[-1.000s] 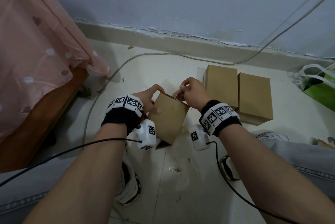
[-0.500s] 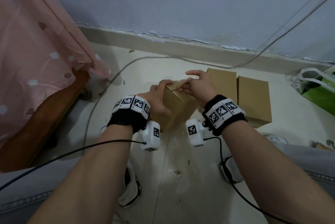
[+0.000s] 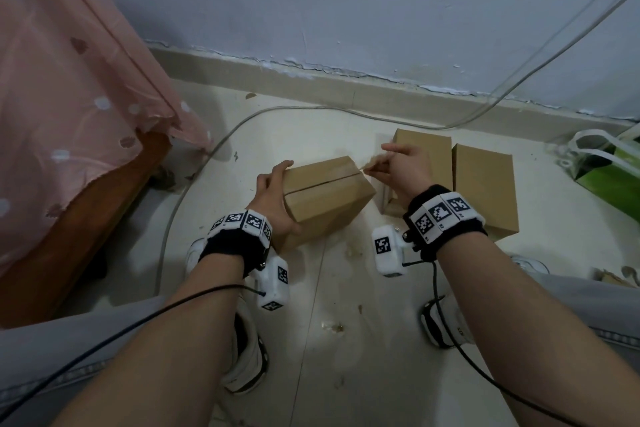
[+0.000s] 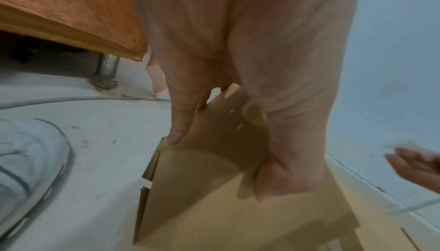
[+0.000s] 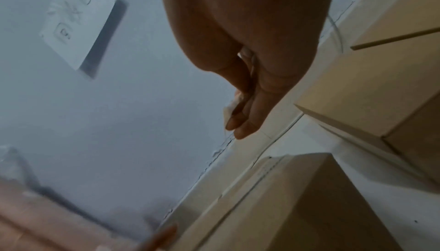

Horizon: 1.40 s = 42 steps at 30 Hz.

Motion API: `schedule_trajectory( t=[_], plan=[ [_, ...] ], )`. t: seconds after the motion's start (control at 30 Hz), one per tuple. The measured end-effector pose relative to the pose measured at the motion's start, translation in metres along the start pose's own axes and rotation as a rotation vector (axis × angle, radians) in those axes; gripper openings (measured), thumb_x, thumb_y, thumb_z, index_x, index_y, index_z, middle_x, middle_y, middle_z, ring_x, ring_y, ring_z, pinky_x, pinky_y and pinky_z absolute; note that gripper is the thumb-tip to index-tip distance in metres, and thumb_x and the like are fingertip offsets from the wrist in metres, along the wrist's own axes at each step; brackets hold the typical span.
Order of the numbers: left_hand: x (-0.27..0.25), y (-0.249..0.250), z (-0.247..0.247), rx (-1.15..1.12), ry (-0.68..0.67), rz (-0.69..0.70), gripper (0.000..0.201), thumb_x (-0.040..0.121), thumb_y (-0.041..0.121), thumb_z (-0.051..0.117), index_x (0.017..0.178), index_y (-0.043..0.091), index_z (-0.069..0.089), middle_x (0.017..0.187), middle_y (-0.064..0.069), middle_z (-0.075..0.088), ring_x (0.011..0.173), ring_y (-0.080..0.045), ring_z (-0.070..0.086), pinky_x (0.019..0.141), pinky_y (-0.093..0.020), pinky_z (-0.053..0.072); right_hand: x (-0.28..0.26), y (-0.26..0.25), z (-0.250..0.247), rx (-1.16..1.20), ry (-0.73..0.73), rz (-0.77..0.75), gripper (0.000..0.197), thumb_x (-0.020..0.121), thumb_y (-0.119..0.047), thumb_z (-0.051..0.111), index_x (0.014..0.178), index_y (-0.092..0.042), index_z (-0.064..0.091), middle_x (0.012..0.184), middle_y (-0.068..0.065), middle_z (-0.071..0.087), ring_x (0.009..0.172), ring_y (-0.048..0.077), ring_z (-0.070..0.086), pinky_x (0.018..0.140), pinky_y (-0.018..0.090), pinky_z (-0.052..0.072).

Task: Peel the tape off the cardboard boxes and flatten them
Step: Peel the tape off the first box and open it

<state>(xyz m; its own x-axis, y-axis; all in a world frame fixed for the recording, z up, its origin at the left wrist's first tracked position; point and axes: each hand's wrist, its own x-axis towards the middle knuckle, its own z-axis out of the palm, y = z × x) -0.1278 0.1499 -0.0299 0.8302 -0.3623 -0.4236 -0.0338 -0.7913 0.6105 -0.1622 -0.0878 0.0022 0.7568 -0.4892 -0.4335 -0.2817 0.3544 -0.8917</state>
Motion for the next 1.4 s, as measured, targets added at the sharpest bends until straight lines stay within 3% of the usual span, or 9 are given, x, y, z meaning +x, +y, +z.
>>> schedule_trajectory(
  t=[0.17, 0.3, 0.47, 0.57, 0.7, 0.83, 0.93, 1.1, 1.4],
  plan=[
    [-0.002, -0.024, 0.002, 0.134, -0.034, -0.132, 0.13, 0.059, 0.013, 0.088, 0.152, 0.032, -0.001, 0.144, -0.011, 0.016, 0.128, -0.039, 0.038, 0.1, -0.044, 0.041, 0.022, -0.007, -0.014, 0.181, 0.145, 0.017, 0.031, 0.088, 0.015, 0.037, 0.111, 0.008, 0.057, 0.075, 0.02, 0.056, 0.065, 0.029, 0.065, 0.061, 0.03, 0.059],
    [-0.008, -0.035, 0.005, 0.258, -0.124, -0.235, 0.143, 0.059, 0.041, 0.09, 0.152, 0.026, -0.017, 0.155, -0.012, 0.0, 0.143, -0.036, 0.018, 0.11, -0.047, 0.03, 0.026, -0.015, -0.018, 0.161, 0.106, -0.01, 0.019, 0.092, -0.001, 0.043, 0.08, -0.005, 0.058, 0.077, 0.015, 0.057, 0.067, 0.027, 0.06, 0.072, 0.035, 0.058],
    [0.0, -0.027, 0.007, 0.364, 0.01, -0.251, 0.131, 0.05, 0.06, 0.086, 0.15, 0.016, 0.012, 0.157, -0.004, -0.004, 0.146, -0.032, 0.004, 0.116, -0.059, 0.015, 0.019, -0.011, -0.01, 0.2, -0.042, 0.023, 0.033, 0.102, -0.035, 0.049, 0.078, -0.012, 0.053, 0.097, 0.014, 0.071, 0.082, 0.025, 0.071, 0.084, 0.036, 0.058],
    [0.003, -0.017, 0.017, 0.494, -0.035, -0.177, 0.134, 0.054, 0.054, 0.083, 0.153, 0.013, 0.002, 0.157, -0.007, 0.008, 0.148, -0.027, 0.003, 0.115, -0.063, -0.001, 0.006, -0.012, 0.0, 0.232, -0.104, 0.042, 0.035, 0.103, -0.038, 0.046, 0.086, -0.008, 0.048, 0.089, 0.023, 0.072, 0.084, 0.037, 0.073, 0.078, 0.044, 0.061],
    [0.001, -0.011, 0.033, 0.564, -0.062, -0.13, 0.138, 0.055, 0.052, 0.083, 0.153, 0.015, -0.007, 0.153, -0.011, 0.016, 0.146, -0.029, 0.01, 0.116, -0.062, -0.001, 0.005, -0.007, 0.005, -0.218, -0.074, -0.053, 0.046, 0.097, -0.049, 0.053, 0.102, -0.004, 0.056, 0.07, 0.009, 0.064, 0.059, 0.025, 0.063, 0.065, 0.037, 0.059],
    [0.0, -0.015, 0.039, 0.584, -0.05, -0.124, 0.148, 0.048, 0.057, 0.086, 0.152, 0.02, -0.011, 0.149, -0.01, 0.019, 0.144, -0.031, 0.013, 0.116, -0.062, -0.002, 0.011, 0.008, -0.007, -0.642, -0.057, -0.149, 0.047, 0.082, -0.059, 0.067, 0.103, -0.016, 0.064, 0.085, 0.002, 0.067, 0.071, 0.014, 0.062, 0.075, 0.038, 0.055],
    [0.002, -0.015, 0.039, 0.604, -0.04, -0.121, 0.144, 0.049, 0.055, 0.087, 0.152, 0.021, -0.009, 0.148, -0.01, 0.02, 0.143, -0.032, 0.015, 0.116, -0.062, 0.0, 0.011, 0.017, -0.012, -0.89, -0.114, -0.111, 0.045, 0.082, -0.055, 0.071, 0.108, -0.018, 0.063, 0.112, 0.004, 0.066, 0.1, 0.02, 0.063, 0.088, 0.038, 0.053],
    [0.005, -0.015, 0.04, 0.589, -0.023, -0.117, 0.129, 0.051, 0.049, 0.085, 0.149, 0.023, 0.005, 0.142, -0.01, 0.026, 0.139, -0.032, 0.021, 0.117, -0.06, 0.002, 0.005, 0.032, -0.004, -1.249, -0.263, -0.078, 0.049, 0.089, -0.042, 0.07, 0.125, -0.011, 0.06, 0.132, 0.004, 0.056, 0.118, 0.023, 0.057, 0.086, 0.029, 0.044],
    [0.009, -0.02, 0.036, 0.552, -0.014, -0.1, 0.116, 0.047, 0.051, 0.086, 0.139, 0.026, 0.019, 0.135, -0.008, 0.033, 0.134, -0.031, 0.028, 0.116, -0.06, 0.008, 0.009, 0.031, -0.004, -1.2, -0.181, -0.14, 0.018, 0.087, -0.025, 0.074, 0.089, -0.007, 0.073, 0.1, 0.006, 0.072, 0.094, 0.021, 0.066, 0.078, 0.029, 0.051]
  ],
)
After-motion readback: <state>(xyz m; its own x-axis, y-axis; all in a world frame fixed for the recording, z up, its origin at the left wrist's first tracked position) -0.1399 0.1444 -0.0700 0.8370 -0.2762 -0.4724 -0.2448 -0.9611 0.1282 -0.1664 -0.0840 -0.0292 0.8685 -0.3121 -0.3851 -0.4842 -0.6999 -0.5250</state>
